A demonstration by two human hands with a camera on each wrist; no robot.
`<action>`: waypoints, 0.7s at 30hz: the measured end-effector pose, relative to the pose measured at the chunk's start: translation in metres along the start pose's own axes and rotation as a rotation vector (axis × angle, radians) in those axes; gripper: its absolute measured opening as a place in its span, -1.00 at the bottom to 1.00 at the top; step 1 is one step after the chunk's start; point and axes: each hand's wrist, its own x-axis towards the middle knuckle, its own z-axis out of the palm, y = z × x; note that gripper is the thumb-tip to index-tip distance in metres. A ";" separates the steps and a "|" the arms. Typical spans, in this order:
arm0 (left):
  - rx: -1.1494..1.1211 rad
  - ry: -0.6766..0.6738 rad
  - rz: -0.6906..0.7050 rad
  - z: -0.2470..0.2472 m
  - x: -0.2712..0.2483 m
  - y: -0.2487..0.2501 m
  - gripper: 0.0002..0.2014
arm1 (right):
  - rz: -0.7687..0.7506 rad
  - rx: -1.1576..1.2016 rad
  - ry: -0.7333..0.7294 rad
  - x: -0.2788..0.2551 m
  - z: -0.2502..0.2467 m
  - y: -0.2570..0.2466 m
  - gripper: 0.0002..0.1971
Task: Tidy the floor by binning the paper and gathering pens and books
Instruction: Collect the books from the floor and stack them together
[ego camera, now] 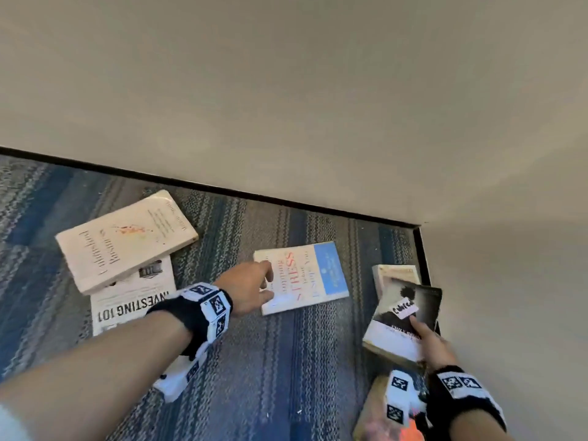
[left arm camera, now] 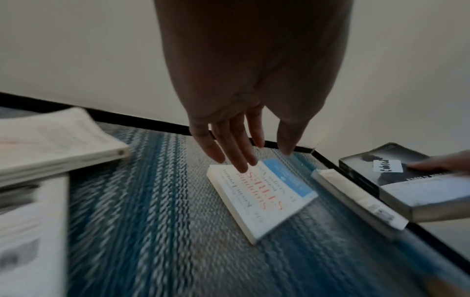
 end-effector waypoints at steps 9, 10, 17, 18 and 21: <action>0.331 -0.006 0.120 -0.004 0.062 -0.010 -0.77 | -0.017 0.435 -0.182 0.178 0.008 0.063 -0.04; 0.335 -0.007 0.119 -0.007 0.060 -0.009 -0.77 | 0.017 0.393 -0.196 0.164 0.010 0.056 -0.11; 0.325 0.036 0.157 -0.005 0.041 -0.002 -0.75 | -0.142 0.412 0.044 0.177 0.006 0.047 -0.15; 0.310 0.063 0.177 -0.007 0.041 0.002 -0.71 | -0.229 0.383 0.097 0.165 0.006 0.038 -0.26; 0.251 0.238 0.266 -0.018 0.041 0.019 -0.43 | -0.499 0.288 0.144 0.057 0.010 -0.009 -0.62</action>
